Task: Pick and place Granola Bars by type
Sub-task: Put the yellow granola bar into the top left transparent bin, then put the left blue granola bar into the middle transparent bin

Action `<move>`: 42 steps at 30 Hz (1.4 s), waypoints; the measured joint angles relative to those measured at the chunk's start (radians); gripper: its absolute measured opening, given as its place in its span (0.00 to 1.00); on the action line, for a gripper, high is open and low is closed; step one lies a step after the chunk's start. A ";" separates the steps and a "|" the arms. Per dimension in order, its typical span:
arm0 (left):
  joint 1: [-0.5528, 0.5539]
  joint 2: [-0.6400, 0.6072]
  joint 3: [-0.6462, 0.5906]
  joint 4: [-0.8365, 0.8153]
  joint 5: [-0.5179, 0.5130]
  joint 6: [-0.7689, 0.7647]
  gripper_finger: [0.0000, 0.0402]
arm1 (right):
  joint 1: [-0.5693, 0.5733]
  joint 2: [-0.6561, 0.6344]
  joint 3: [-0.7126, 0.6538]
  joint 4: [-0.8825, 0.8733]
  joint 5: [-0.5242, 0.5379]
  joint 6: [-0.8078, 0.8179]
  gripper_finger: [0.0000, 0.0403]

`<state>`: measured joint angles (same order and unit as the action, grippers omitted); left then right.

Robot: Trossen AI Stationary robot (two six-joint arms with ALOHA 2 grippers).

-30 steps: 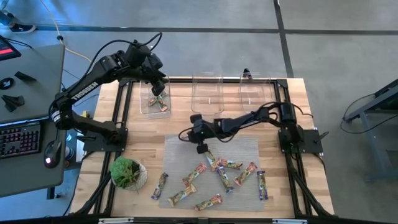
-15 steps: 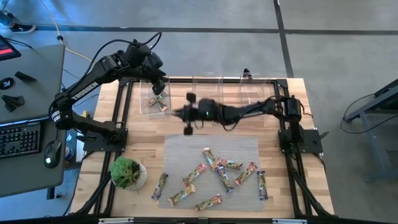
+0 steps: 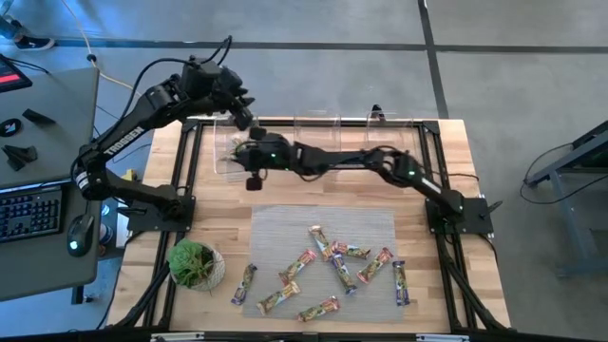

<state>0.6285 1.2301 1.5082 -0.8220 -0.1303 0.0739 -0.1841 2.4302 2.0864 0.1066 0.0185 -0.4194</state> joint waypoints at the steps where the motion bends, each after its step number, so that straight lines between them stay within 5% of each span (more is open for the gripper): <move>1: 0.000 0.000 0.000 -0.011 0.000 0.000 0.34 | -0.005 0.037 0.048 -0.032 0.009 0.001 0.06; 7: 0.000 -0.002 0.000 -0.063 -0.002 0.000 0.34 | -0.042 0.159 0.231 -0.176 0.045 0.052 0.08; 15: 0.000 -0.002 0.000 -0.071 -0.002 0.000 0.34 | -0.075 0.174 0.188 -0.181 -0.046 0.056 0.12; 28: 0.000 -0.002 0.000 -0.071 -0.002 -0.004 0.34 | -0.083 0.174 0.188 -0.193 -0.043 0.036 0.21; 36: 0.000 -0.002 0.000 -0.074 -0.002 -0.004 0.34 | -0.072 0.165 0.195 -0.136 0.051 -0.021 0.25; 42: 0.000 -0.003 0.002 -0.117 0.001 -0.008 0.34 | -0.024 0.039 0.201 -0.244 0.128 -0.095 0.25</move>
<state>0.6281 1.2269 1.5101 -0.9395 -0.1293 0.0654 -0.2082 2.4689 2.2871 -0.1377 0.1468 -0.5141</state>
